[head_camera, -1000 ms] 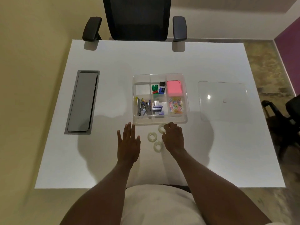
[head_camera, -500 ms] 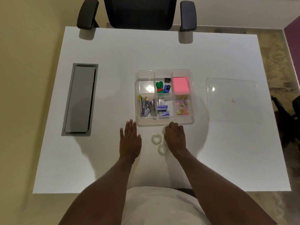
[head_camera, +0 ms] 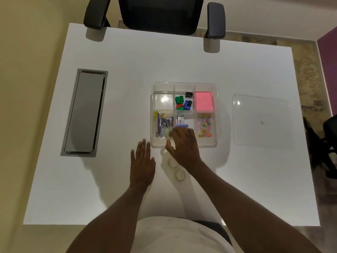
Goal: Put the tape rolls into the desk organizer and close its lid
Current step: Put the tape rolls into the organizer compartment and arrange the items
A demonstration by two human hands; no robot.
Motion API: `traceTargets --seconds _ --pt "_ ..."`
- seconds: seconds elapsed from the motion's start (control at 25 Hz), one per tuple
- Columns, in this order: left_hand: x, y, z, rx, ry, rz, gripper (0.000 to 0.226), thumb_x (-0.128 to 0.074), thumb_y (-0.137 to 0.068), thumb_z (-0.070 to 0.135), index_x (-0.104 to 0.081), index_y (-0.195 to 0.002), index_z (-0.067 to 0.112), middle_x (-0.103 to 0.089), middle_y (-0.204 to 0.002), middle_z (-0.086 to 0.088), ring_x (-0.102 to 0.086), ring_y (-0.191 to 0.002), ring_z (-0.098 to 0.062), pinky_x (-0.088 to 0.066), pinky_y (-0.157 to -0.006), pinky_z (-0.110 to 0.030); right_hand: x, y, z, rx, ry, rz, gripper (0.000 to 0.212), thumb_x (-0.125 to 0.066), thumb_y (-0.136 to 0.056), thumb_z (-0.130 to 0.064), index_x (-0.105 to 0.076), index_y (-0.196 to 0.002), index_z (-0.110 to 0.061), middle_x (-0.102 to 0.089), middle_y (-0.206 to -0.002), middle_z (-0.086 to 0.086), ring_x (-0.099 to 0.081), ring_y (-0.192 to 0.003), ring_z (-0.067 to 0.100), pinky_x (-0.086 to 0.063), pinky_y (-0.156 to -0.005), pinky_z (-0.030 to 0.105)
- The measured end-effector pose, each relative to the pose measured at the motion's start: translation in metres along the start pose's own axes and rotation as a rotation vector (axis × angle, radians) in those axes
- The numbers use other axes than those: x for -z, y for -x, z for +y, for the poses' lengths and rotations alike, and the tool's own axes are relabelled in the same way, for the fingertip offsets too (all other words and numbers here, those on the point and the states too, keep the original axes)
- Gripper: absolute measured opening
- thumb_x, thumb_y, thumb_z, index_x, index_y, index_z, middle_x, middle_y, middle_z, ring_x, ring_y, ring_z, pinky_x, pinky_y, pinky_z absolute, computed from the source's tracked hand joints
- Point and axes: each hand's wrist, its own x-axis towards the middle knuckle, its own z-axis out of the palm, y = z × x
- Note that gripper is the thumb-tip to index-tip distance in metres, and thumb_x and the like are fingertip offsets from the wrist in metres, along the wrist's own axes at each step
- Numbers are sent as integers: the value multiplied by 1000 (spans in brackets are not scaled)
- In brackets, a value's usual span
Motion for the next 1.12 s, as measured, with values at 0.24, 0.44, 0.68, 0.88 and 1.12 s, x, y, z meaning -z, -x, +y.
traceTargets --seconds 0.24,0.44,0.68,0.88,1.12 --pt "-4 0 1 21 14 65 63 -37 -108 33 -19 -166 15 -10 -176 -6 -8 -164 -25 -14 -133 -53 11 -125 4 -32 118 26 18 -70 -87 -23 -71 -102 -14 -67 -104 5 -61 -99 24 -44 -89 39" --pt "-13 -2 -2 22 18 83 65 -41 -107 34 -22 -166 16 -13 -175 -6 -11 -163 -26 -19 -131 -55 -9 -186 15 -101 261 -242 19 -58 -86 -11 -73 -98 -15 -66 -99 4 -57 -102 27 -37 -90 39" --pt "-27 -6 -7 27 20 92 66 -38 -106 38 -17 -166 20 -11 -176 -4 -9 -164 -24 -19 -132 -54 -42 -204 18 -1 389 -350 21 -53 -86 1 -72 -91 -7 -67 -96 9 -58 -99 30 -39 -95 40" --pt "-34 -8 -9 39 14 77 67 -38 -106 40 -17 -166 22 -9 -176 -2 -6 -164 -22 -17 -132 -53 -54 -210 16 -8 388 -365 18 -61 -84 -1 -72 -96 -9 -67 -99 9 -58 -102 30 -40 -96 41" --pt "-25 -9 -5 59 -18 38 67 -40 -106 41 -18 -166 22 -10 -176 -3 -7 -164 -24 -19 -132 -54 -38 -201 13 -34 340 -288 17 -60 -81 0 -71 -89 -10 -66 -91 8 -57 -94 29 -41 -88 40"
